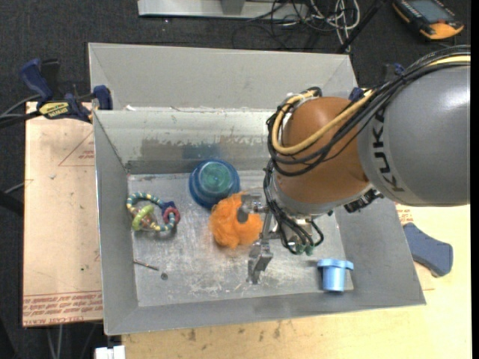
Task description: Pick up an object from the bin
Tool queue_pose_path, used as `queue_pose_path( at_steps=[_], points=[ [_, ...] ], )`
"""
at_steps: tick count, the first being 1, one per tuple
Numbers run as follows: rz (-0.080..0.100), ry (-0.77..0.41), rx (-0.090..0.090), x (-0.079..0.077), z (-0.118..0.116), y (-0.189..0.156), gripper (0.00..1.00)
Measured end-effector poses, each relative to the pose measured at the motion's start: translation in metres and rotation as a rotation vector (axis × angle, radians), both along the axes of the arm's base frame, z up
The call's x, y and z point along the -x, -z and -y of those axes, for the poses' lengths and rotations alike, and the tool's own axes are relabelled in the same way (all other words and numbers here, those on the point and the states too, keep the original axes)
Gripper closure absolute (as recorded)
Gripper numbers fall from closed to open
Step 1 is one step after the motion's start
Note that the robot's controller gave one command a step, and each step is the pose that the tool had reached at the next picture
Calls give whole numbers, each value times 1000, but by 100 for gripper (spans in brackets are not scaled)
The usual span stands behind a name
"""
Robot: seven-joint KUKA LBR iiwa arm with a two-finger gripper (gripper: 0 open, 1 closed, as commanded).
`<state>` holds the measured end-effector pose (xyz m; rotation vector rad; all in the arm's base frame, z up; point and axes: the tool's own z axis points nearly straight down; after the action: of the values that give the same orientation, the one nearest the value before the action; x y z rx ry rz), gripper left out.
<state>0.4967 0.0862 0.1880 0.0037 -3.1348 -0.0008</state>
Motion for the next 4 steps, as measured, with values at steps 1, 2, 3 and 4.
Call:
queue_pose_path(
  at_steps=[1,2,3,4],
  points=[
    [7,2,-1,-2,0,-3,0],
    [9,-57,-2,-14,10,3,0],
    [10,-153,1,-33,1,23,0],
    [8,-201,-2,-78,-5,16,0]
  ],
)
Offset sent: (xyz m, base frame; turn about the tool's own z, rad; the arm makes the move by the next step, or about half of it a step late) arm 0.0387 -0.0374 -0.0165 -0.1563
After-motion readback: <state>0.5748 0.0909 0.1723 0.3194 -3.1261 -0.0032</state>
